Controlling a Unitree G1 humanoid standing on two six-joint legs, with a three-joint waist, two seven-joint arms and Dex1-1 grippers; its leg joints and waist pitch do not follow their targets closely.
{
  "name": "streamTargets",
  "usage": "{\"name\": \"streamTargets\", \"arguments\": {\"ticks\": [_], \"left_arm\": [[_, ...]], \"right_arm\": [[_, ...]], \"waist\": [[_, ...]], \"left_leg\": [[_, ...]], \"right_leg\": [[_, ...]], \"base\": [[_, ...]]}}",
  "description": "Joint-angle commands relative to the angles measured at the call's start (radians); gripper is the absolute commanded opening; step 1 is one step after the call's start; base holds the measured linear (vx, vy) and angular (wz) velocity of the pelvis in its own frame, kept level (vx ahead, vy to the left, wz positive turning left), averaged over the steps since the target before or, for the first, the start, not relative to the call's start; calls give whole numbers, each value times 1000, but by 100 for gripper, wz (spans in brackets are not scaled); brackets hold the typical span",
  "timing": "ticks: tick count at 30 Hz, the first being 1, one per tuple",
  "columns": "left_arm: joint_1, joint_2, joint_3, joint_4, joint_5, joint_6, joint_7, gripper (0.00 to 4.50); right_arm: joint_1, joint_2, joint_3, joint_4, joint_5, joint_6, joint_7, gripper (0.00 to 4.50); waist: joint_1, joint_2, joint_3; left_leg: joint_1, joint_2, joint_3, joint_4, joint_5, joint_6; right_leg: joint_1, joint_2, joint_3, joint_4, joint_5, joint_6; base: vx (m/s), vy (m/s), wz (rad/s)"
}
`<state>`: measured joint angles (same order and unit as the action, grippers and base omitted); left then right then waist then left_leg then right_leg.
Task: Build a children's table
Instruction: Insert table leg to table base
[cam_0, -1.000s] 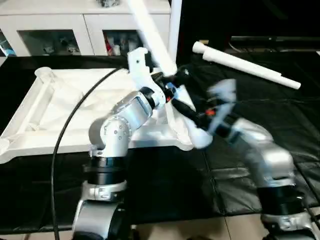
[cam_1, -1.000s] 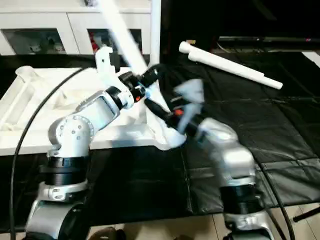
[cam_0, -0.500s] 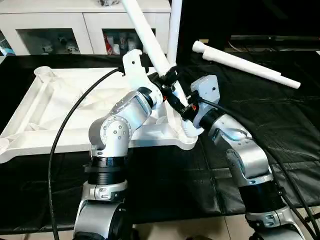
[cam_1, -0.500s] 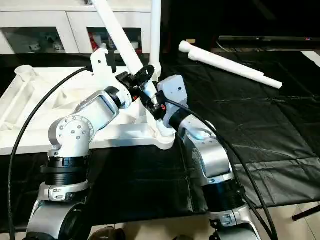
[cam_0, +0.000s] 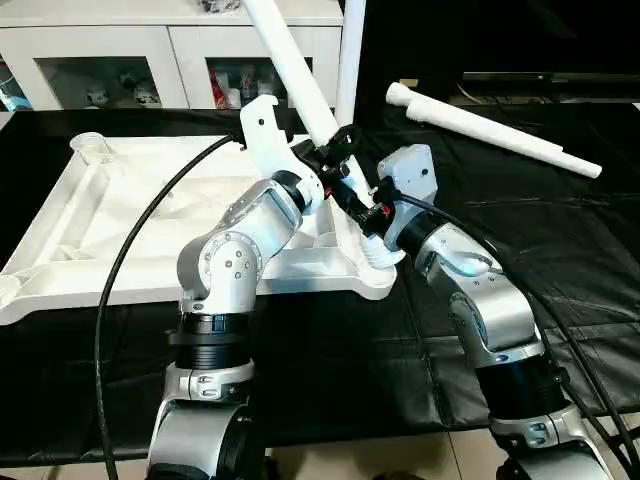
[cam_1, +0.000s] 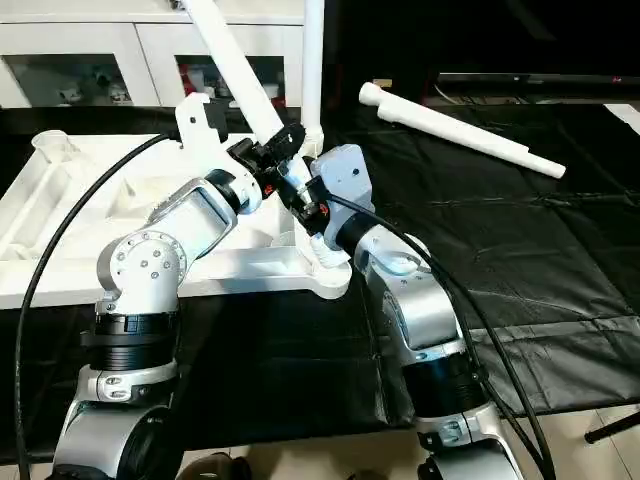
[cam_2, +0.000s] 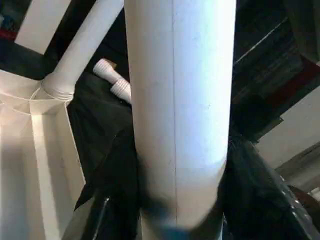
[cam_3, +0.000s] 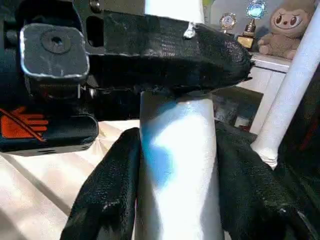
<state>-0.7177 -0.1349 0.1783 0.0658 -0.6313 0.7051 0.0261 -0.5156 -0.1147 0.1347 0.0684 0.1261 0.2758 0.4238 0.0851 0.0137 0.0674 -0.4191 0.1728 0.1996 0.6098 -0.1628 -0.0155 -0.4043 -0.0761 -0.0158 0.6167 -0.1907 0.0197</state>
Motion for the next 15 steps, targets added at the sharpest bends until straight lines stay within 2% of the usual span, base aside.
{"name": "streamTargets", "arguments": {"ticks": [1, 2, 4, 7, 9, 12, 13, 14, 15], "left_arm": [[-36, -46, -9, 14, 16, -31, 13, 187], [-38, -43, -9, 16, 18, -34, 12, 187], [-41, -37, -10, 20, 24, -40, 10, 187], [-50, -13, -15, 33, 42, -54, -4, 186], [-54, 6, -21, 43, 58, -66, -13, 185], [-53, 82, -44, 71, 89, -91, -86, 185], [-53, 96, -49, 75, 91, -95, -108, 185], [-53, 132, -58, 84, 83, -93, -170, 185], [-53, 132, -58, 84, 83, -93, -170, 185]], "right_arm": [[-17, -3, 8, 3, 24, 16, 41, 218], [-18, -6, 9, 1, 27, 20, 50, 253], [-17, -11, 9, -2, 37, 29, 63, 253], [-16, -27, -6, -24, 80, 71, 102, 293], [-17, -39, -23, -39, 107, 97, 120, 298], [-9, -108, -74, -87, 209, 184, 223, 336], [-7, -119, -83, -93, 226, 194, 241, 340], [-8, -145, -110, -105, 275, 235, 279, 342], [-8, -145, -110, -105, 275, 235, 279, 342]], "waist": [[-5, -14, -86], [-5, -12, -86], [-4, -13, -87], [-2, -13, -87], [-1, -12, -87], [0, -10, -86], [5, -9, -87], [2, -8, -85], [2, -8, -87]], "left_leg": [[37, 42, -23, -59, -103, 38], [38, 42, -23, -59, -105, 38], [38, 43, -23, -59, -110, 38], [39, 44, -24, -59, -106, 40], [39, 43, -24, -59, -112, 41], [41, 43, -25, -61, -125, 40], [42, 44, -27, -62, -133, 40], [41, 42, -27, -62, -133, 36], [42, 44, -27, -62, -129, 34]], "right_leg": [[45, -45, 22, -59, -42, -197], [45, -45, 22, -59, -44, -197], [45, -45, 22, -59, -46, -196], [46, -46, 22, -59, -40, -195], [46, -47, 22, -60, -45, -195], [45, -45, 22, -64, -65, -187], [47, -46, 21, -63, -79, -179], [46, -46, 20, -65, -82, -180], [45, -48, 21, -62, -78, -188]], "base": [[0, 0, 0], [0, 0, 0], [0, 0, 0], [0, 0, 0], [0, 0, 0], [0, 0, 0], [0, 0, 0], [0, 0, 0], [0, 0, 0]]}}
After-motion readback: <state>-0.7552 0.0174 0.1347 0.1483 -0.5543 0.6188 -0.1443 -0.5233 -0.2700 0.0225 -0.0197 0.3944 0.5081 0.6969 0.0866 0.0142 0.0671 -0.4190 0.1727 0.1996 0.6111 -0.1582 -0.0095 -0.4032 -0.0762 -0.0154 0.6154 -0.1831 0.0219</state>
